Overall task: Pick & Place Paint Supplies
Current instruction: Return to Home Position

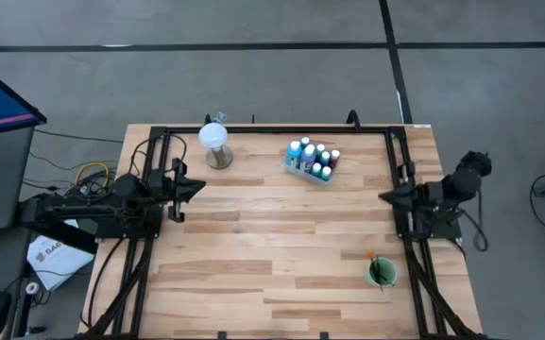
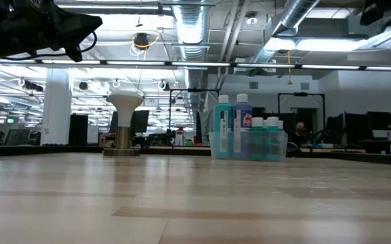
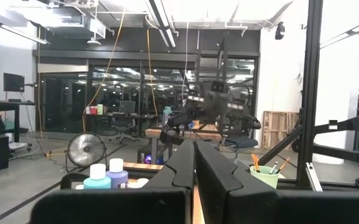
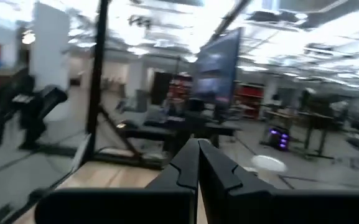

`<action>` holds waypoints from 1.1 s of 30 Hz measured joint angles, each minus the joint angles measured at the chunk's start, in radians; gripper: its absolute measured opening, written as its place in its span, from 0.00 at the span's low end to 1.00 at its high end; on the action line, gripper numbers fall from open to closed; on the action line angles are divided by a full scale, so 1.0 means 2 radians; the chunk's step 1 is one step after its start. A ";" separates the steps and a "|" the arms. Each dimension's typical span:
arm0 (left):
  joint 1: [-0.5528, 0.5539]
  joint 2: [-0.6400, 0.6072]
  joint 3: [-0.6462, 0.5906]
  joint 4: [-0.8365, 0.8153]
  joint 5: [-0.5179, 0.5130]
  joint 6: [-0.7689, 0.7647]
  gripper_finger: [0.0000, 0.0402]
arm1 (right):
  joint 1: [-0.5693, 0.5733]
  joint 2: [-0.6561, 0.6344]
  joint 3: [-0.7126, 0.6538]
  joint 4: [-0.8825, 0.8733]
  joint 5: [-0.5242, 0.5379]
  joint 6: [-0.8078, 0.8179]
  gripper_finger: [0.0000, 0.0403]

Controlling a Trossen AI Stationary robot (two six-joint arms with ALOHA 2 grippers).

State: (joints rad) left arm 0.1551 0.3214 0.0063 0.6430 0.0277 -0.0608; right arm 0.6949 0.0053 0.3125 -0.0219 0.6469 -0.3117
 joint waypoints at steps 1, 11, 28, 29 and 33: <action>0.000 0.001 0.000 0.001 -0.001 0.000 0.00 | 0.000 0.001 0.000 -0.018 -0.015 0.010 0.00; 0.001 0.001 0.000 0.002 -0.001 0.000 0.00 | -0.013 0.000 -0.078 0.003 -0.045 0.076 0.00; 0.001 0.001 0.000 0.005 -0.001 0.000 0.00 | -0.058 0.000 -0.153 0.053 -0.072 0.087 0.00; 0.001 0.001 0.000 0.005 -0.001 0.000 0.00 | -0.058 0.000 -0.153 0.053 -0.072 0.087 0.00; 0.001 0.001 0.000 0.005 -0.001 0.000 0.00 | -0.058 0.000 -0.153 0.053 -0.072 0.087 0.00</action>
State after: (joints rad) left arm 0.1566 0.3229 0.0063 0.6529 0.0265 -0.0609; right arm 0.5793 0.0048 0.0071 0.0845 0.5026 -0.1375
